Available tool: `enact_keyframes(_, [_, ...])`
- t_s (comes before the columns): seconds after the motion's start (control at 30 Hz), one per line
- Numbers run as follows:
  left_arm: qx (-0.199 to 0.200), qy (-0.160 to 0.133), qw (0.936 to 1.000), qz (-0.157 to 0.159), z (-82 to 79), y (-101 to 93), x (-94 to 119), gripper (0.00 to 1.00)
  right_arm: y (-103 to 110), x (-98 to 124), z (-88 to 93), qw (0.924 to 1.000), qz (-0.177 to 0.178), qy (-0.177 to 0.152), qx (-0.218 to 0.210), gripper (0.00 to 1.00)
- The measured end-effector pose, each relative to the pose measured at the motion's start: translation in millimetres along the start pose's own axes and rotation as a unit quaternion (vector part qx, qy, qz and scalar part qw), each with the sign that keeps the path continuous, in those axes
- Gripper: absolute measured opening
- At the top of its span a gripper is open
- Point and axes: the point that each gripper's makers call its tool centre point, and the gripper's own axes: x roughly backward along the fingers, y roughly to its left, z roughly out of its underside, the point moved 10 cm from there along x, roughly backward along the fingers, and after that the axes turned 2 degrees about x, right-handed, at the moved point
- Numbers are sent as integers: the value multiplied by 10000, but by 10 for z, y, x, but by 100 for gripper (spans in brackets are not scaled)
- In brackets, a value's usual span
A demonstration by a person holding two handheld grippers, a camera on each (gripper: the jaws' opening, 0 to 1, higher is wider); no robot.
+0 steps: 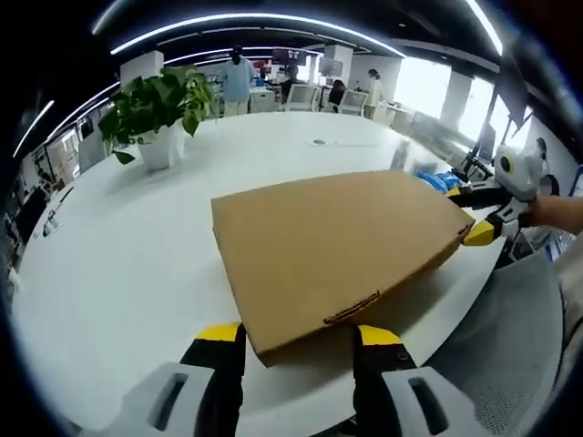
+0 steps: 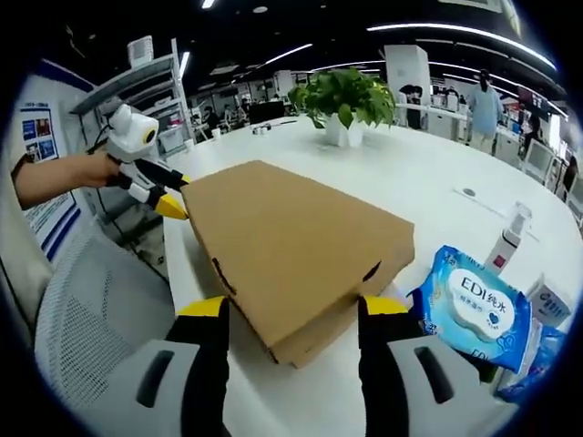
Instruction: Operate the shoe box by opening the lid, removing the specified soft item, and placing it in the target area until the item is outside and the box remains undamaged.
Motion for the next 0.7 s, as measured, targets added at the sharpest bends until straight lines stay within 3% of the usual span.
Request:
enact_keyframes(0.37, [27,117,9999,-41,34,12,-82,47,9,-61,47,9996,131,123,230,53])
enact_keyframes(0.7, [69,93,9999,-42,-41,59,-142,47,-92,-114,-3,9995,157,133,225,53])
